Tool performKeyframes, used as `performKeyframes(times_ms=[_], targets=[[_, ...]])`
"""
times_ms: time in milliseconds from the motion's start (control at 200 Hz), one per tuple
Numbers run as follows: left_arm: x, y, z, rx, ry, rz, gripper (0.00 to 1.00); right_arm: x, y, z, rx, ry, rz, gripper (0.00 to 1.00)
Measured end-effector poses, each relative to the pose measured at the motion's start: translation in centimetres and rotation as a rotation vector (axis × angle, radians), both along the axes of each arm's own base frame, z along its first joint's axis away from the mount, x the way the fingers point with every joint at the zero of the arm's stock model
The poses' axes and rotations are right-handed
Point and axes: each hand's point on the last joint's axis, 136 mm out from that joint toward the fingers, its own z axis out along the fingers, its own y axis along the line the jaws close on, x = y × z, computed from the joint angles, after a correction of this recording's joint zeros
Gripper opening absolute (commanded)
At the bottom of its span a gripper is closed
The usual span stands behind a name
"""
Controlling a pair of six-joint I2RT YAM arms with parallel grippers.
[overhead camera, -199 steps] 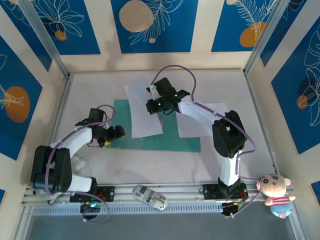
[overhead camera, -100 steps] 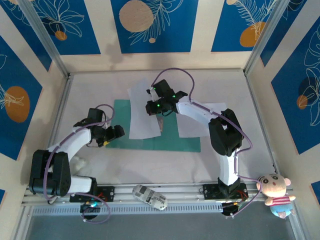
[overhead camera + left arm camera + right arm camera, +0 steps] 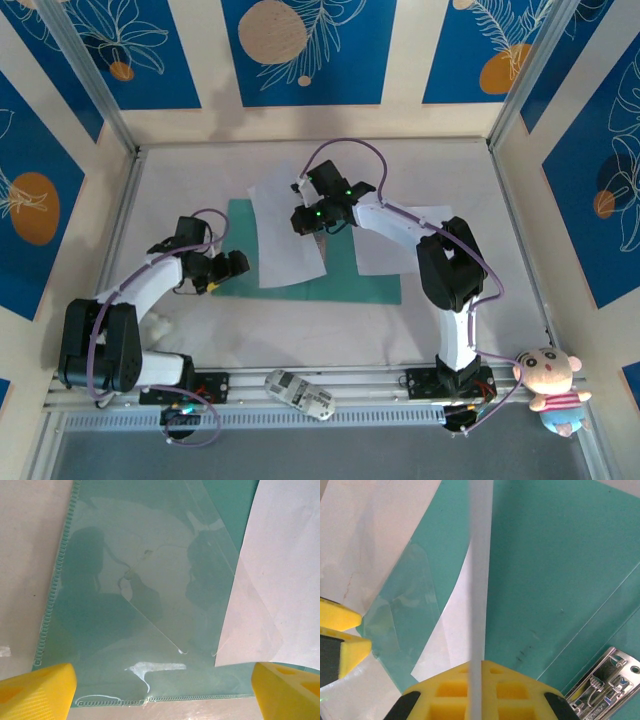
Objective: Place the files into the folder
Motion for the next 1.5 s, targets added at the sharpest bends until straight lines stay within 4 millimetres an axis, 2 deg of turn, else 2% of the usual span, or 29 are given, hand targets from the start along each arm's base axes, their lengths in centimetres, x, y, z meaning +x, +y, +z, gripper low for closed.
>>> performKeyframes(times_ms=[350,595,895,1500], targets=[[0.0,0.0,-0.2,0.001,0.009,0.000,0.91,-0.7,-0.1,-1.4,0.012,0.024,0.014,0.00],[-0.1,0.0,-0.4,0.002,0.018,0.000,0.91,0.3,0.7,-0.7,0.059,-0.012,0.006,0.00],[-0.1,0.0,-0.5,0.002,0.020,0.000,0.91,0.6,1.5,-2.0,0.090,0.021,-0.006,0.00],[-0.1,0.0,-0.5,0.002,0.019,0.000,0.91,0.3,3.1,-1.3,0.177,0.065,-0.028,0.00]])
